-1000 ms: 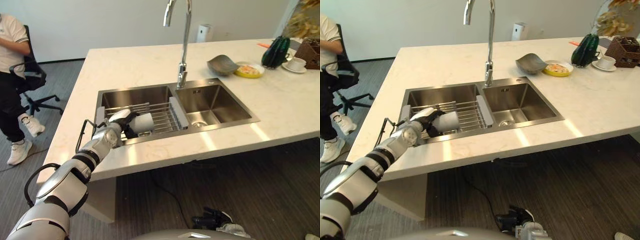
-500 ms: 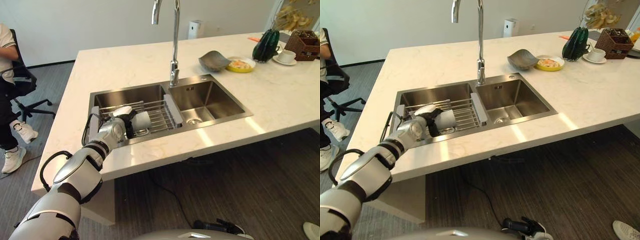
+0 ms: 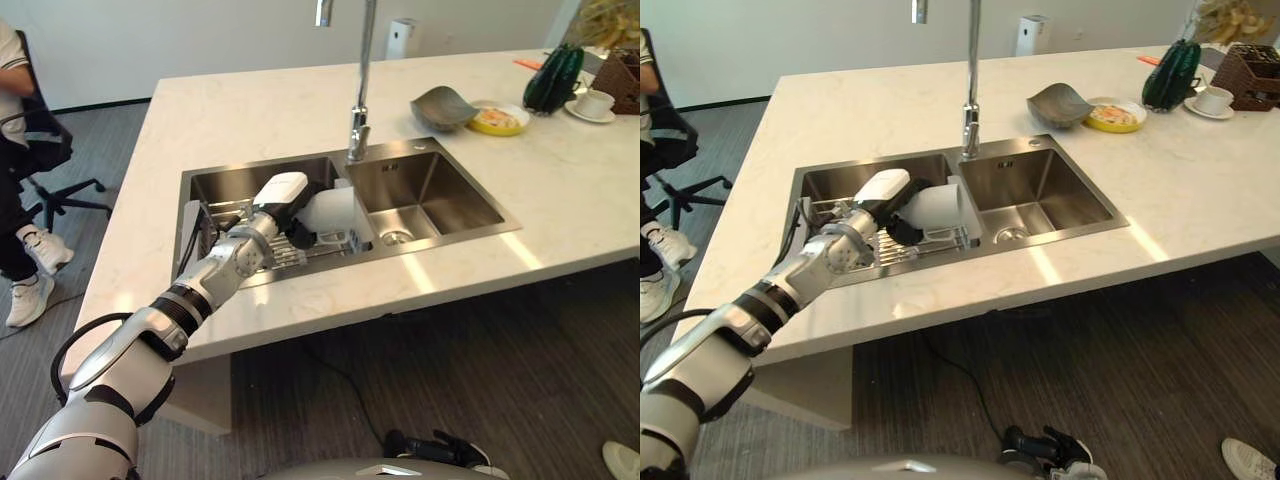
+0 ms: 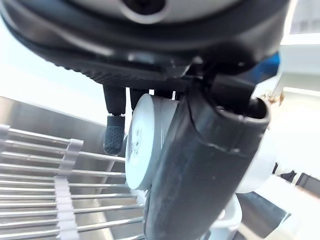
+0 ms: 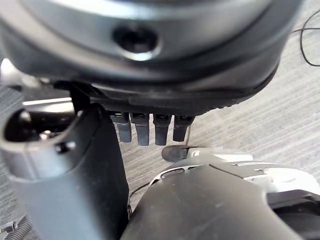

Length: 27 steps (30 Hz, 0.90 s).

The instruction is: Place the dishes in the dishwasher.

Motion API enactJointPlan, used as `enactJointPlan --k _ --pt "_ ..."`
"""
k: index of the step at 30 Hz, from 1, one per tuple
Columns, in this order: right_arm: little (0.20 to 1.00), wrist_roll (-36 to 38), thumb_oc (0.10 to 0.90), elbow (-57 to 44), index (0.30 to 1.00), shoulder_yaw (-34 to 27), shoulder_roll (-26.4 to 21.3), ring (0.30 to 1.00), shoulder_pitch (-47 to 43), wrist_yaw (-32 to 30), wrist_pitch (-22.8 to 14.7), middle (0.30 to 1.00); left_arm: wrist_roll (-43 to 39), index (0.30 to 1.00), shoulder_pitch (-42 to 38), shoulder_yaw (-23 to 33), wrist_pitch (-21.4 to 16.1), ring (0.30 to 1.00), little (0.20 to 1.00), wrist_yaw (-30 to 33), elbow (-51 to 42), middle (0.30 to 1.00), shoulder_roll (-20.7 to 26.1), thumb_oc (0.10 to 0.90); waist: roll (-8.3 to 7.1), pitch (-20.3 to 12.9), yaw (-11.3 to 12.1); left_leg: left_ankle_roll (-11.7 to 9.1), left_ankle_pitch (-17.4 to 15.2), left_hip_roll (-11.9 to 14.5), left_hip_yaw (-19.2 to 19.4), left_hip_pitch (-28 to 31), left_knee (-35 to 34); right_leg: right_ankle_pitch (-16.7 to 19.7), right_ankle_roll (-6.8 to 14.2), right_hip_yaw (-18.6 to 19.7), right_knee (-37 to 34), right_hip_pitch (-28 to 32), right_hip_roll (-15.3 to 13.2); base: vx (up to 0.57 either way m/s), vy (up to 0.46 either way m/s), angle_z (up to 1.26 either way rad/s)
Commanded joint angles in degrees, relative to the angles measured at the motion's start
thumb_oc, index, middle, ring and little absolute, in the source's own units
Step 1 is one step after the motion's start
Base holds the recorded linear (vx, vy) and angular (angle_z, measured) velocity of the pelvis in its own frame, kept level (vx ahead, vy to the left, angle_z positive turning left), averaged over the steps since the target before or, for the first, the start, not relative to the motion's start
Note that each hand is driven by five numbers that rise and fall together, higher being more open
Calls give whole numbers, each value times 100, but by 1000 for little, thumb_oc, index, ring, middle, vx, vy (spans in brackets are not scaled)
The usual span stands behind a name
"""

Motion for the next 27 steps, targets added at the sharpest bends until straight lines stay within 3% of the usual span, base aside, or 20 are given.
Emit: enactJointPlan --k 1,4,9,10,11,12,14,15,16,17,18,20,22,25,27 --pt "900 -46 800 81 900 15 -74 900 73 -62 -72 900 -761 300 -760 784 -398 300 300 559 -460 300 207 400 297 133 74 27 25 -13 -626 -291 55 -602 419 -474 82 451 -248 5 -109 26" --pt "900 -83 800 88 900 -3 -106 900 86 -71 -54 900 -1070 300 -658 1042 -498 300 300 513 -902 300 272 400 329 112 166 -29 128 59 -818 -381 55 -687 342 -591 82 526 -170 21 -98 43" --pt "900 -246 800 83 900 56 -45 900 94 -63 -31 900 -1975 300 527 2370 -815 300 300 531 -2244 300 557 400 362 73 567 -140 397 269 -1273 -435 55 -931 115 -722 82 719 119 74 -177 31" --pt "900 -403 800 17 900 120 16 900 36 -85 -42 900 -2374 300 1318 3106 -992 300 300 503 -2801 300 512 400 378 145 878 -246 650 378 -1512 -504 55 -1057 0 -748 82 762 259 57 -257 20" --pt "900 -472 800 -39 900 169 9 900 12 -94 -43 900 -2546 300 1697 3430 -1029 300 300 482 -3049 300 398 400 402 180 968 -312 811 421 -1648 -608 55 -1113 -49 -786 82 757 321 18 -184 16" --pt "900 -472 800 -41 900 180 -2 900 13 -94 -42 900 -2548 300 1730 3462 -1015 300 300 473 -3081 300 393 400 409 167 941 -308 843 415 -1668 -644 55 -1088 -52 -801 82 734 318 -40 -107 3" --pt "900 -612 800 -167 900 290 -67 900 -126 -104 -84 900 -2734 300 2087 3693 -1074 300 300 414 -3268 300 80 400 455 319 1225 -425 1322 420 -1904 -979 115 -1187 -132 -1033 82 747 393 -117 -142 56" --pt "900 -688 800 -254 900 347 -172 900 -210 -83 -97 900 -2665 300 2133 3640 -1039 300 300 307 -3418 300 -242 400 491 416 1253 -386 1732 274 -1538 -1469 140 -1211 -138 -1485 82 721 328 -189 -180 142" --pt "900 -793 800 -255 900 357 -233 900 -188 -73 -114 900 -2505 300 2184 3648 -1027 300 300 253 -3446 300 -312 400 471 417 1238 -319 1674 296 -821 -1630 123 -1280 -127 -1795 82 757 301 -123 -161 172" --pt "900 -837 800 -254 900 351 -323 900 -188 -69 -101 900 -2450 300 2215 3617 -1014 300 300 220 -3503 300 -357 400 433 398 1208 -383 1631 373 -297 -1750 114 -1428 -89 -1989 82 824 212 -7 -154 206" --pt "900 -900 800 -266 900 355 -395 900 -208 -82 -86 900 -2410 300 2340 3670 -1003 300 300 186 -3528 300 -357 400 487 415 1308 -366 1719 368 -13 -1871 117 -1411 -93 -2160 82 855 177 25 -94 217" --pt "900 -922 800 -256 900 362 -427 900 -204 -98 -97 900 -2334 300 2521 3788 -1015 300 300 194 -3652 300 -370 400 541 419 1391 -385 1754 339 13 -1901 118 -1405 -71 -2300 82 892 145 -26 -8 157" --pt "900 -948 800 -242 900 315 -462 900 -274 -145 -87 900 -2187 300 2859 3905 -1065 300 300 191 -3705 300 -351 400 583 467 1513 -432 2046 510 44 -1825 147 -1269 -28 -2590 82 943 -39 -87 106 51" --pt "900 -962 800 -248 900 316 -367 900 -299 -135 -88 900 -2295 300 3790 4302 -1138 300 300 133 -3774 300 -367 400 475 397 1676 -432 1963 674 -406 -1260 509 -1105 -110 -2681 82 748 -233 -172 70 28" --pt "900 -939 800 -270 900 287 -358 900 -280 -148 -90 900 -2429 300 3990 4376 -1133 300 300 113 -3736 300 -443 400 424 346 1629 -432 1917 787 -413 -1099 689 -1064 -136 -2798 82 667 -285 -280 29 67"
